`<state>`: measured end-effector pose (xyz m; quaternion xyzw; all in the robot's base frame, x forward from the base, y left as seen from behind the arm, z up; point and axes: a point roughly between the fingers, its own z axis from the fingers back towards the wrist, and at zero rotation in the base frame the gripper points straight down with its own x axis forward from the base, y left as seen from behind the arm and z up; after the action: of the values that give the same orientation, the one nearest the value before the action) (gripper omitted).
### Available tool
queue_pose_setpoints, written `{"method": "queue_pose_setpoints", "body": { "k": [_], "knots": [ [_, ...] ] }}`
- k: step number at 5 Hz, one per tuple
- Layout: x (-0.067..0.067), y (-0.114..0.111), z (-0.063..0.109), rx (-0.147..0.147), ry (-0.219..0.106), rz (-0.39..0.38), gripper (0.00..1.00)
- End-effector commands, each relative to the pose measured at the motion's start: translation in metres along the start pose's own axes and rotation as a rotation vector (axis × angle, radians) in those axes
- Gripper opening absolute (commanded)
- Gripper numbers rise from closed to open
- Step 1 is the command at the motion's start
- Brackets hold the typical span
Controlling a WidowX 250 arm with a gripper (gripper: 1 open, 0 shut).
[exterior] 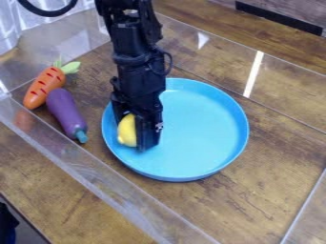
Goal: Remove the lemon from the blue tray and put it on the table
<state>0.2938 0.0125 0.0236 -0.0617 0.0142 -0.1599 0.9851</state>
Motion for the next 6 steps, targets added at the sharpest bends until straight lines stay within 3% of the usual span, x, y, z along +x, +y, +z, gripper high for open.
{"method": "queue_pose_setpoints", "body": {
  "k": [1, 3, 4, 6],
  "knots": [
    [-0.001, 0.008, 0.019, 0.024, -0.04, 0.015, 0.0],
    [-0.003, 0.01, 0.035, 0.04, -0.059, 0.014, 0.0],
    [-0.002, 0.012, 0.054, 0.061, -0.091, 0.028, 0.0],
    [0.011, 0.037, 0.11, 0.139, -0.214, 0.131, 0.0]
  ]
}}
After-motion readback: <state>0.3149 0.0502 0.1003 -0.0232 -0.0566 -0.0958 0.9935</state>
